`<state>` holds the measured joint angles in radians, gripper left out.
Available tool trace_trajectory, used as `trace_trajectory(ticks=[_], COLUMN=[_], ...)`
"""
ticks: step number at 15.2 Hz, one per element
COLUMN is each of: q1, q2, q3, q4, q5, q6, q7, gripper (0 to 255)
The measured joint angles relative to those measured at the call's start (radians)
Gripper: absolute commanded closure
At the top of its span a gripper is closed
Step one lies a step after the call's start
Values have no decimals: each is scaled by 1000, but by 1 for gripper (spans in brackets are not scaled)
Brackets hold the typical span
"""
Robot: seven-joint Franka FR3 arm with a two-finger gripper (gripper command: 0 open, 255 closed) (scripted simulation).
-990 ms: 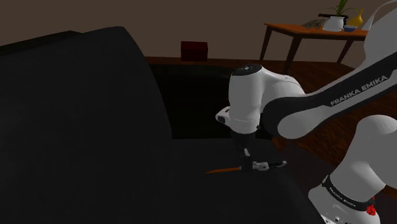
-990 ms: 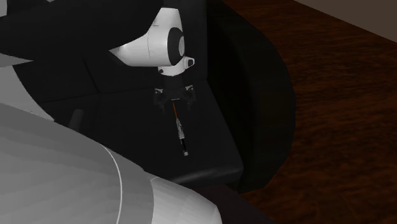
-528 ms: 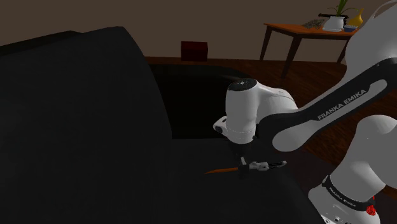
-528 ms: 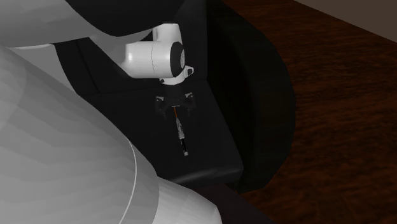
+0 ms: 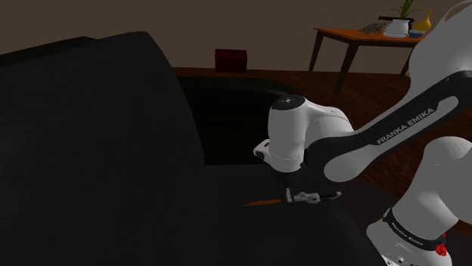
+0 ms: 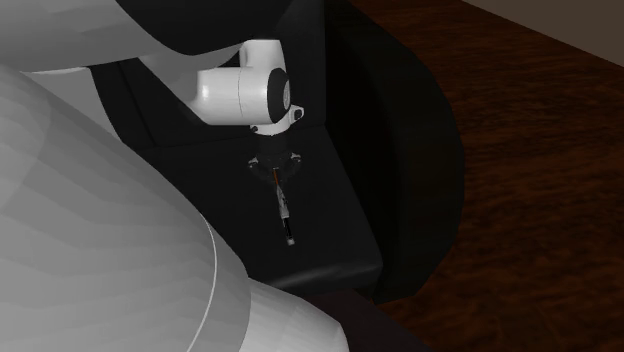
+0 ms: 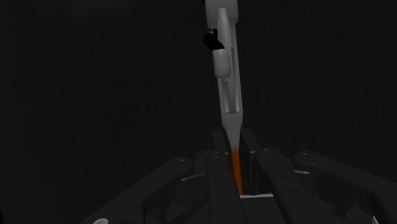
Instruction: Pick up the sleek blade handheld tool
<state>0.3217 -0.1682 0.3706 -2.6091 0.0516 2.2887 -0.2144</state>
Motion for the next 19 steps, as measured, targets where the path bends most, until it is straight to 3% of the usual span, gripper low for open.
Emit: trace_trajectory(ticks=[4,19], q1=[0,12], q2=[-7,-152], q3=[-1,-26], q4=[0,81], q5=[2,39], q6=[-6,-227], q7=[-3,-41], gripper=[255,255])
